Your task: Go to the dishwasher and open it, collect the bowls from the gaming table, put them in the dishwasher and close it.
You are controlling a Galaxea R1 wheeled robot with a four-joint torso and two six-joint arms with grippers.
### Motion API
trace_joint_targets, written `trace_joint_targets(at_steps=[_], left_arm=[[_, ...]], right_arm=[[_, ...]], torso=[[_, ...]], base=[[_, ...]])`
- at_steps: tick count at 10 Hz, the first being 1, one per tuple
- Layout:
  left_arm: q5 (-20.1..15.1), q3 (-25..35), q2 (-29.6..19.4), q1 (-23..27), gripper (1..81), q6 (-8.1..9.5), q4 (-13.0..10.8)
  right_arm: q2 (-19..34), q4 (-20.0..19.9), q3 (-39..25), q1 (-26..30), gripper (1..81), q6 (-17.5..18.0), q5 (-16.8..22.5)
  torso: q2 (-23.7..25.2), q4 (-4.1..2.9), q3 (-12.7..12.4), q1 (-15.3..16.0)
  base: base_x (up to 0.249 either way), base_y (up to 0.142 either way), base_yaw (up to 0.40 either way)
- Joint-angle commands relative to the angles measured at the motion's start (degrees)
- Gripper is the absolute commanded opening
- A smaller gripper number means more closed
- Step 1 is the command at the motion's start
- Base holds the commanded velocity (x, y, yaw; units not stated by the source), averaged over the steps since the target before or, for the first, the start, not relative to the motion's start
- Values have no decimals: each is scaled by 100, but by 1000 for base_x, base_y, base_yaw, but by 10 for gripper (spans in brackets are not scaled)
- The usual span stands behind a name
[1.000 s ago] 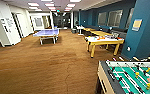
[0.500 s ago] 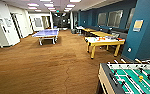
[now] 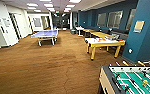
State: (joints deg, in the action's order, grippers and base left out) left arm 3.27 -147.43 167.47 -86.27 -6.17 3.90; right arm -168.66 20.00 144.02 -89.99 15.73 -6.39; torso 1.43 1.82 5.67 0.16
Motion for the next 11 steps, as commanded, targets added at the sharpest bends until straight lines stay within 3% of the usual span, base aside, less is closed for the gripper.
trace_joint_targets(at_steps=[1,11], left_arm=[[-318,21,-47,220,811,-7,58],[-309,21,-47,176,811,-7,58]], right_arm=[[14,74,-51,187,811,-8,234],[14,83,-59,196,811,-8,243]], torso=[[0,0,0,0],[0,0,0,-2]], base=[[149,0,0],[152,0,0]])
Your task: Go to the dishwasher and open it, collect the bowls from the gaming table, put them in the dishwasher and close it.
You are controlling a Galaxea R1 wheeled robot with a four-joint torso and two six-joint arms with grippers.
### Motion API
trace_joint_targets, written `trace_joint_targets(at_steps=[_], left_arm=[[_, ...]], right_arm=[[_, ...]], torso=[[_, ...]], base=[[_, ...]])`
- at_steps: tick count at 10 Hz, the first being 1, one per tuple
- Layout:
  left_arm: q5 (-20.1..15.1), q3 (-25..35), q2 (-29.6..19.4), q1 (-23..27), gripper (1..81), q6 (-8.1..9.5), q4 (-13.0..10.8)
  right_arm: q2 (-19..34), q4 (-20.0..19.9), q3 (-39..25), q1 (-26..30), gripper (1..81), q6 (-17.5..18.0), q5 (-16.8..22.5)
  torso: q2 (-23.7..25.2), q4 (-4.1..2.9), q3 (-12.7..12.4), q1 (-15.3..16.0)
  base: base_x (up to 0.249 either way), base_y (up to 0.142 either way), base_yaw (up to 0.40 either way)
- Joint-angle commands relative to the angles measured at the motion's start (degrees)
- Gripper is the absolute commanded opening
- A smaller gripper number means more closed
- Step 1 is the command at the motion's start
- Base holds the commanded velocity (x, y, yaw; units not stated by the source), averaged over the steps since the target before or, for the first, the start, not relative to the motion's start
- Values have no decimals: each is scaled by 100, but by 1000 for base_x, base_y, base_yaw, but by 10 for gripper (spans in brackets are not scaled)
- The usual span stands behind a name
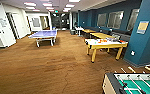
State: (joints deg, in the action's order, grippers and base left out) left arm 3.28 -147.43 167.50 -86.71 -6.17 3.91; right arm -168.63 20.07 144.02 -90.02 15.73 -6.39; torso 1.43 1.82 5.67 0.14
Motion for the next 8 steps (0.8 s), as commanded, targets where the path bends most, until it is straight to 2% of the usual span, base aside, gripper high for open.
trace_joint_targets(at_steps=[1,2,8], left_arm=[[-310,21,-49,220,811,-7,57],[-310,21,-49,220,811,-7,57],[-310,21,-49,220,811,-7,57]], right_arm=[[11,85,-59,198,811,-8,243],[11,85,-59,198,811,-8,234],[11,94,-51,207,811,-8,235]], torso=[[0,0,0,0],[0,0,0,0],[2,0,0,0]], base=[[156,0,0],[156,0,0],[156,64,0]])
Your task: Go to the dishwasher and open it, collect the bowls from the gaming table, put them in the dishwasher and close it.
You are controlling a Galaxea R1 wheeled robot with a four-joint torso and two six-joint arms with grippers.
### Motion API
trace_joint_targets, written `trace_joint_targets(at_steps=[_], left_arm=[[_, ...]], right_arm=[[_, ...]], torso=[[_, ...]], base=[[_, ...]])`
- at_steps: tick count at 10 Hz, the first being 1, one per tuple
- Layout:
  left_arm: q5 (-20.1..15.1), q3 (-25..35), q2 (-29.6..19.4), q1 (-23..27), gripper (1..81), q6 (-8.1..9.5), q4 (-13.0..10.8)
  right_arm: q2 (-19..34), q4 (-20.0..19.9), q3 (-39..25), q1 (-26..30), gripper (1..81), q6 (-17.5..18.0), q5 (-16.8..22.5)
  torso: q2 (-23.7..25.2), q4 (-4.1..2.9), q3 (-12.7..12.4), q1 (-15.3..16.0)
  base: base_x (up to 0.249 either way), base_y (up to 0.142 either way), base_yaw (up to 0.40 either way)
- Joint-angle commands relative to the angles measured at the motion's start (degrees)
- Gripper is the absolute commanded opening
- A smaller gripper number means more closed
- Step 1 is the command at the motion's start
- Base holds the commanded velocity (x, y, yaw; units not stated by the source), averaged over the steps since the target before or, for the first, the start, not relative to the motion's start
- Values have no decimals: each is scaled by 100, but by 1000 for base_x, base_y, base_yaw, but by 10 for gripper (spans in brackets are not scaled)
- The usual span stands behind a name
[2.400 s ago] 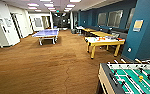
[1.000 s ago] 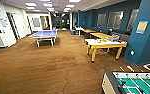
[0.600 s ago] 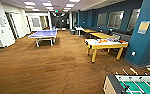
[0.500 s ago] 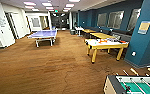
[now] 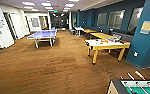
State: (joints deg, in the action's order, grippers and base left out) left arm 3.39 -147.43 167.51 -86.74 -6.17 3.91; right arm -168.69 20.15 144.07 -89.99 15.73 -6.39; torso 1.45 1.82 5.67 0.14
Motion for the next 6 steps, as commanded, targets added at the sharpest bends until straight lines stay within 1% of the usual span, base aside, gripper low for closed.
trace_joint_targets(at_steps=[1,6], left_arm=[[-321,21,-42,223,811,-7,57],[-321,21,-42,214,811,-7,57]], right_arm=[[17,85,-55,205,811,-8,243],[17,94,-56,196,811,-16,243]], torso=[[-2,0,0,0],[-2,0,0,2]], base=[[156,64,0],[156,64,0]])
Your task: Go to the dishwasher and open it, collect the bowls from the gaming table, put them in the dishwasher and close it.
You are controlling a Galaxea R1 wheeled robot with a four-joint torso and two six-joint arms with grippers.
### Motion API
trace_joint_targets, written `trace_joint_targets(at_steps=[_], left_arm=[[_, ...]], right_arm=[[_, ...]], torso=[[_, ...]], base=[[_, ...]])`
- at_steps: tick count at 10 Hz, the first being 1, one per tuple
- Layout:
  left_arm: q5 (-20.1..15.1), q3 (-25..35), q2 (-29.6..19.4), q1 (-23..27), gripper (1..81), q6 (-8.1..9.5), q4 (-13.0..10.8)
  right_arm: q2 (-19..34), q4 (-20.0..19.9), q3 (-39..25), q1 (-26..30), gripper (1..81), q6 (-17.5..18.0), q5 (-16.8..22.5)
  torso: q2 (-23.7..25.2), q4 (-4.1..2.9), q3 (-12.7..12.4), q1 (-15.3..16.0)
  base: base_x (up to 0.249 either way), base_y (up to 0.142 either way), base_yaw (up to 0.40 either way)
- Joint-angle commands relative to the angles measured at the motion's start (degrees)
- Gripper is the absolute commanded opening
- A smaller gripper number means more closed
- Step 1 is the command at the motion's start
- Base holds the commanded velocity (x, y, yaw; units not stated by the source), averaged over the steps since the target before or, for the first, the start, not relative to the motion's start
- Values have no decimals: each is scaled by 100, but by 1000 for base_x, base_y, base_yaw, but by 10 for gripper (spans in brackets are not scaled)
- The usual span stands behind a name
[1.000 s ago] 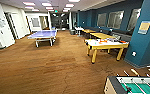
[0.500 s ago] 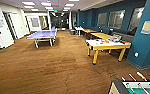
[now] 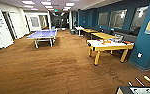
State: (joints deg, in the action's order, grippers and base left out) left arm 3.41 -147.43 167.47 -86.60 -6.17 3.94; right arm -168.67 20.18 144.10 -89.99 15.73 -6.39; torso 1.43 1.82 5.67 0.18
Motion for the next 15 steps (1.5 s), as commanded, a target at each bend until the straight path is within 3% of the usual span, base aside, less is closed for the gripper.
trace_joint_targets(at_steps=[1,7,15], left_arm=[[-315,21,-47,209,811,-7,54],[-324,21,-47,200,811,-7,54],[-324,21,-29,200,811,-7,46]], right_arm=[[15,92,-59,196,811,-8,235],[15,92,-59,187,811,-17,243],[15,65,-68,195,811,-9,234]], torso=[[0,0,0,0],[0,0,0,0],[0,0,0,-2]], base=[[156,64,0],[156,64,0],[174,0,0]])
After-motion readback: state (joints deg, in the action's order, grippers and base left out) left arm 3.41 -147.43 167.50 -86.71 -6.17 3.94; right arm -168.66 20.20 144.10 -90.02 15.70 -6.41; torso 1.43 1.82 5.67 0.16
